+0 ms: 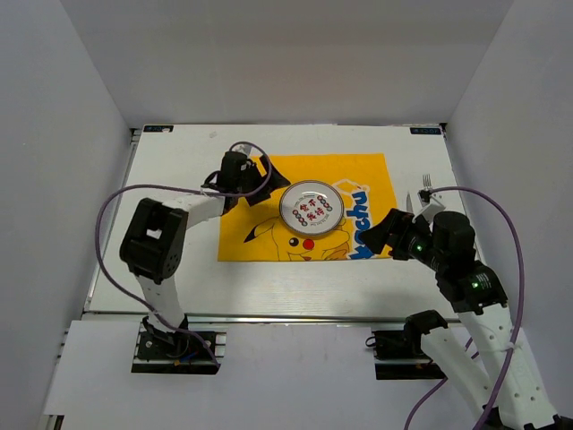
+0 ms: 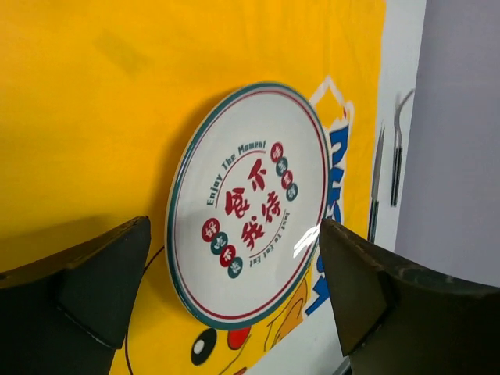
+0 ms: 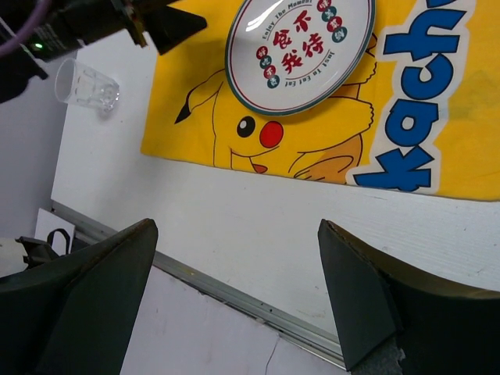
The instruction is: Set the dinner table for one person
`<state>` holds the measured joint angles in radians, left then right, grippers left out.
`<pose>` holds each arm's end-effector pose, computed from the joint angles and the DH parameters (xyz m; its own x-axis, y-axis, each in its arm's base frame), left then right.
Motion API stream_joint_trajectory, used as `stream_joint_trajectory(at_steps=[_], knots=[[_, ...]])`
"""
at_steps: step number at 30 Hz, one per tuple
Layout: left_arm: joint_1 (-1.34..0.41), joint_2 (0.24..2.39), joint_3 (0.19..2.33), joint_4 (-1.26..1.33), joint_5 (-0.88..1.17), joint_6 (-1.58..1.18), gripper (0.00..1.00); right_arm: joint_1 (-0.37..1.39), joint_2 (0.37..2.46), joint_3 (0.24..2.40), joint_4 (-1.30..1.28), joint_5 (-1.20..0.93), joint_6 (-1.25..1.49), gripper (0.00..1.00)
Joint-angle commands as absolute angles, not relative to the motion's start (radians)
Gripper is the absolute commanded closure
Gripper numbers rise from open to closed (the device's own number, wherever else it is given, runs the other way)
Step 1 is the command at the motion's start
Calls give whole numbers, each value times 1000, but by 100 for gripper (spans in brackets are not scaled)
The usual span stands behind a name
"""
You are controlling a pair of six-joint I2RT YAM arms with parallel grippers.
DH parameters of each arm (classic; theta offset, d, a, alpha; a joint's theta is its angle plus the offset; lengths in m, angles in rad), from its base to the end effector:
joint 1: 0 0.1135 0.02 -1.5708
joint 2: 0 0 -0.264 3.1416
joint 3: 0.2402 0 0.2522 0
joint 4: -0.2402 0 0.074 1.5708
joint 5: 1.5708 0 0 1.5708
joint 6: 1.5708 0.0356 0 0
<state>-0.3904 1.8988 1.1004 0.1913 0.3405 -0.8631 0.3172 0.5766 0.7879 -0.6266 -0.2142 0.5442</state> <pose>0.3721 -0.1660 0.1685 -0.8083 -0.4419 -0.3892 -0.0028 0.6638 -0.7479 0.1165 0.0462 0.3236 -0.5814 0.3416 -0.7384 -0.2204 0.8075 0.5471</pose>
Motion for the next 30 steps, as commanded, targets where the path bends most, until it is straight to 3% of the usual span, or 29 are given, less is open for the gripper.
stream_joint_trajectory(at_steps=[1, 5, 9, 13, 24, 30], knots=[[-394, 1719, 1198, -73, 149, -776, 2, 319, 590, 793, -549, -233, 531, 11], [-374, 1637, 1317, -516, -141, -796, 2, 321, 635, 795, -525, -232, 512, 11], [-318, 1494, 1263, -682, -392, -824, 2, 322, 660, 772, -430, -271, 517, 11], [-184, 1479, 1270, -900, -466, -899, 2, 322, 690, 736, -353, -330, 548, 11], [51, 1439, 1140, -858, -450, -893, 8, 324, 733, 715, -293, -433, 540, 11], [97, 1433, 1102, -824, -417, -885, 25, 322, 736, 687, -281, -449, 531, 11]])
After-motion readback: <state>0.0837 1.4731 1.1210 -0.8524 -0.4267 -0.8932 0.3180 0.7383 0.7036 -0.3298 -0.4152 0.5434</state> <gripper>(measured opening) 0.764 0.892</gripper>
